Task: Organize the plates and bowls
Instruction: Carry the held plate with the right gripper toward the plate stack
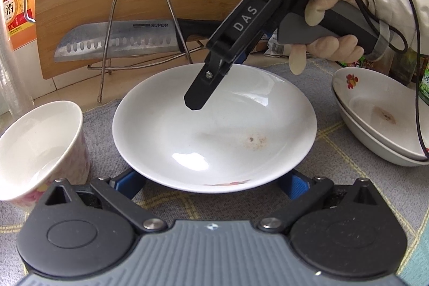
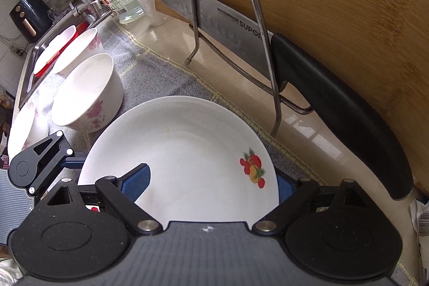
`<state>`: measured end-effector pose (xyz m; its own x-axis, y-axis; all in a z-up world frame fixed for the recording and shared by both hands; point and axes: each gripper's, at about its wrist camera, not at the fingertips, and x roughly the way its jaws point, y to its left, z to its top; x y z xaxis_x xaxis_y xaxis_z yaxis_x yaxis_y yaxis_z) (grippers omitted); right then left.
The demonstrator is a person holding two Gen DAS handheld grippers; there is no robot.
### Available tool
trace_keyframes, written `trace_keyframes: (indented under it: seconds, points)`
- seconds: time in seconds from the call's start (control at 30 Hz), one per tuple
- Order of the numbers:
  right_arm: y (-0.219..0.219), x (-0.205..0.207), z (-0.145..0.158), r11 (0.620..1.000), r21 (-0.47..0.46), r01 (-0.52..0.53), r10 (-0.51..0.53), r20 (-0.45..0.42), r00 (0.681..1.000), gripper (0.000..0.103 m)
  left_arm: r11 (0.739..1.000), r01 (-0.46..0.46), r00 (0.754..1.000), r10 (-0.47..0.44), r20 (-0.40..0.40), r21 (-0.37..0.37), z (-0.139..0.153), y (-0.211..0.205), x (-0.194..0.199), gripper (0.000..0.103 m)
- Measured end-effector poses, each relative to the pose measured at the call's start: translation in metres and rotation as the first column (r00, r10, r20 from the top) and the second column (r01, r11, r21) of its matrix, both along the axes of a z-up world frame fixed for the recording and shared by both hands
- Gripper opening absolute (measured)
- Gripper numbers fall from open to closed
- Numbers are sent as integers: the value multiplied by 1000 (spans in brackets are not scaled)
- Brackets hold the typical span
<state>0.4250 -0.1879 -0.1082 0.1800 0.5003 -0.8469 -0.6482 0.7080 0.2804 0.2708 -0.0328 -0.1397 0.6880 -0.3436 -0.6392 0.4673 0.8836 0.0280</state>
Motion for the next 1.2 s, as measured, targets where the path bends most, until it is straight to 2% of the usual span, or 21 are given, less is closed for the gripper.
trace_keyframes:
  seconds: [0.53,1.2]
  points:
    - [-5,-12,2,1000,-1,17,-17,-20,1000,96,1000,11,1000,-11,-4,15,4,-3,-9,102]
    - [-1,-52,30,1000,16,-1,1,36,999,96,999,21,1000,-20,-7,42,27,-4,-42,102]
